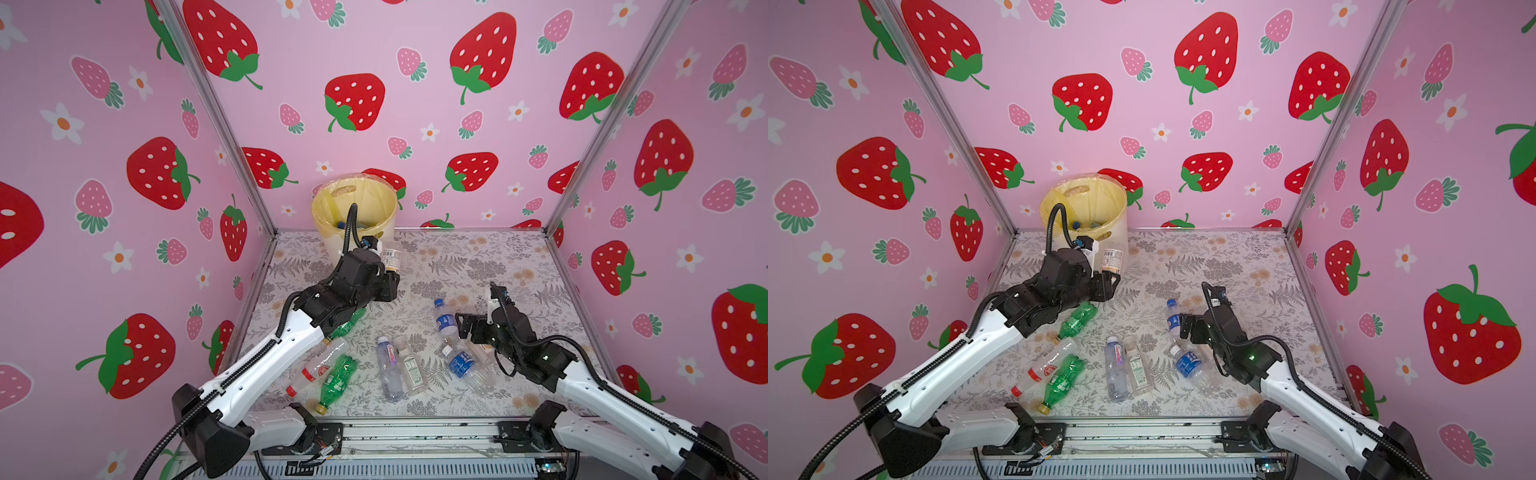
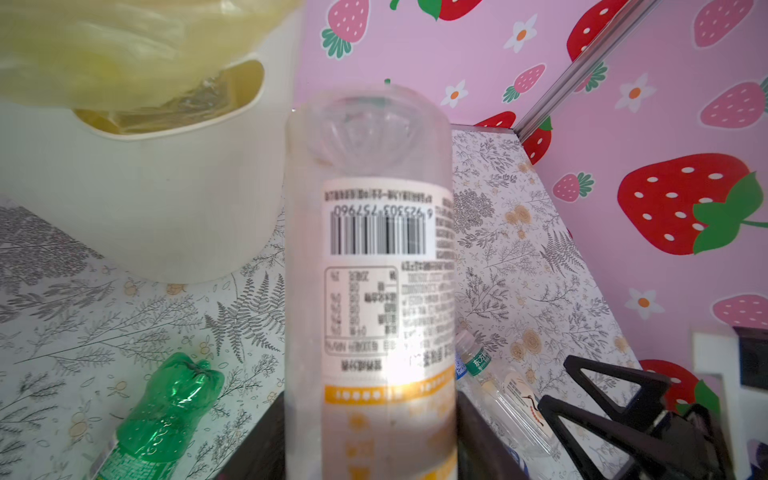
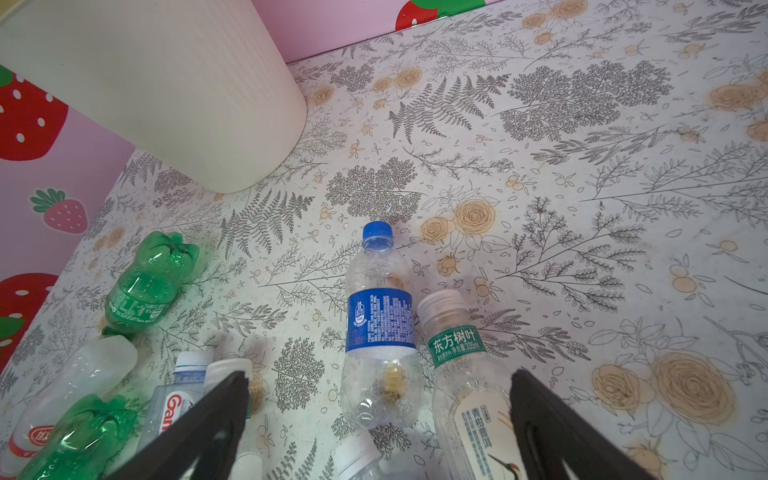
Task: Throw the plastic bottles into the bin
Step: 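Lift the white-and-orange-labelled bottle with the left gripper up beside the bin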
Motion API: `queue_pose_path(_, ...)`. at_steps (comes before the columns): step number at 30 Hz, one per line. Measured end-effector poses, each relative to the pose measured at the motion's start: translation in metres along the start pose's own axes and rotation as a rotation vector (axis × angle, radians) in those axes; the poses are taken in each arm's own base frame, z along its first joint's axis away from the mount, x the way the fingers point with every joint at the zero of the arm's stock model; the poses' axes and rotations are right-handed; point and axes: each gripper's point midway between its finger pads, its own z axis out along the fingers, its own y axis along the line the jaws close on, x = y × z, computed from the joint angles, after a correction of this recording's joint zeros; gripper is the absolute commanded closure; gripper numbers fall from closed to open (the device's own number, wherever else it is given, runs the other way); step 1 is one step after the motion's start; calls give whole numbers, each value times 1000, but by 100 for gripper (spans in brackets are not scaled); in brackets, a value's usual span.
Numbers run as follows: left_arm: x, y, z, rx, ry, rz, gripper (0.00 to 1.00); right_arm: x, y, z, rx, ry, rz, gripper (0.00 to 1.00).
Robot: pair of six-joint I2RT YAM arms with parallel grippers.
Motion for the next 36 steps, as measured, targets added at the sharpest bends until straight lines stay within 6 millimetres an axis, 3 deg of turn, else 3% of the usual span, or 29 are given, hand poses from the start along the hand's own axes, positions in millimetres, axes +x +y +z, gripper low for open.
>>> queue_pose_path(14,-31,48,-76,-177,-170,61,55,3,6,9,-8,31,-10,1)
queue_pose_path(21,-44,92,-103,-231,-223,-38,55,1,10,9,-23,32,-8,1)
queue_pose_path(25,-34,110,-103,-231,-212,-93,55,3,10,11,-25,39,-9,1)
queue_pose_path(32,5,136,-83,-224,-139,-185,56,2,12,13,-31,35,-7,1)
queue_pose_path(36,11,140,-81,-209,-133,-220,56,3,12,14,-28,40,-8,1)
